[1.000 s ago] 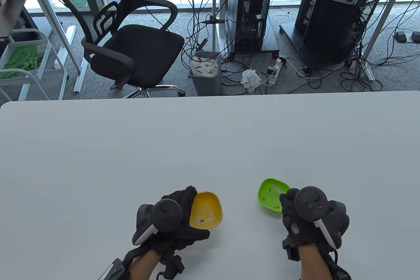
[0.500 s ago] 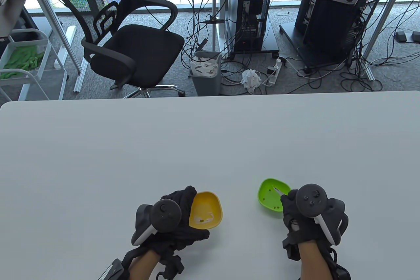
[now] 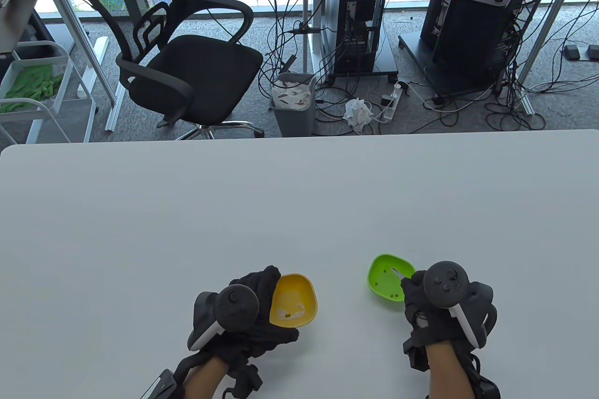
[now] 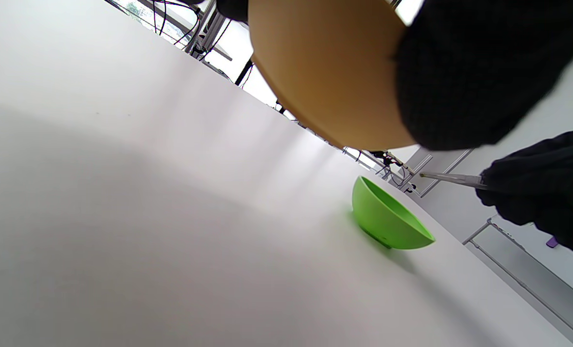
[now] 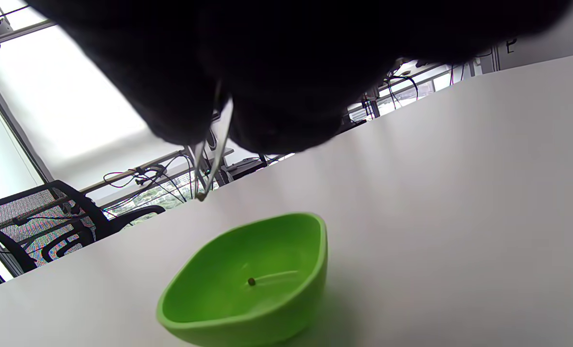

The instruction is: Pick mung beans with tweezers into small dish

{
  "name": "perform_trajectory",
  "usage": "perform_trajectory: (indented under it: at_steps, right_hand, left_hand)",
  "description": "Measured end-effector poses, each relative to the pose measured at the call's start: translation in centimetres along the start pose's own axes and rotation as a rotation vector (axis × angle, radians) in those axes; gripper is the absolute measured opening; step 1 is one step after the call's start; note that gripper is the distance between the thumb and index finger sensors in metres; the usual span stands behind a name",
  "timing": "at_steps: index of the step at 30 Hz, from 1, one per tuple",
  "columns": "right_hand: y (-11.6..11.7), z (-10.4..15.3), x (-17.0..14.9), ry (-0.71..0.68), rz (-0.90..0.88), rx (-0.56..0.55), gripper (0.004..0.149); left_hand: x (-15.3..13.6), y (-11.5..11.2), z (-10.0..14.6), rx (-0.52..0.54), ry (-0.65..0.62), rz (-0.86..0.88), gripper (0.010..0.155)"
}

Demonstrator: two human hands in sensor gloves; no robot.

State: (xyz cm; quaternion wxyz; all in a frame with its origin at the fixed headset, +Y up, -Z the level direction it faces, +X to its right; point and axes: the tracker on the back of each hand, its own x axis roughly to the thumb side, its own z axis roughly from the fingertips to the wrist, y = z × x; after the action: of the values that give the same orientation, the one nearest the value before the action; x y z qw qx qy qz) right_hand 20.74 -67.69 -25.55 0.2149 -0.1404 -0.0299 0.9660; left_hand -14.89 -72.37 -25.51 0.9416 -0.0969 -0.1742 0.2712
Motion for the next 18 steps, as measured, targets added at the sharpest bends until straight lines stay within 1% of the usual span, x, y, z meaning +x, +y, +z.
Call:
perform_trajectory:
  at_steps: [9,12,16,18]
  right_hand:
    - [0.0,0.1,0.2,-0.009,-0.005,0.009,0.036]
    - [-0.2,0.7,1.2,-0.036,0.013,-0.01,0.036]
    - [-0.4,2.1,3.6,-0.148,0.0,-0.032,0.036]
    - [-0.2,3.5,5.8,-0.264,-0.014,-0.038,0.037]
  left_hand:
    - [0.0,0.1,0.0,0.007,0.0,0.004,0.121]
    - [0.0,-0.1,0.0,0.003,-0.001,-0.001,0.121]
    - [0.1,-0.1,0.0,0.002,-0.005,-0.006,0.121]
    - [0.2,-0.2,-0.1,0.001,-0.007,-0.008,0.121]
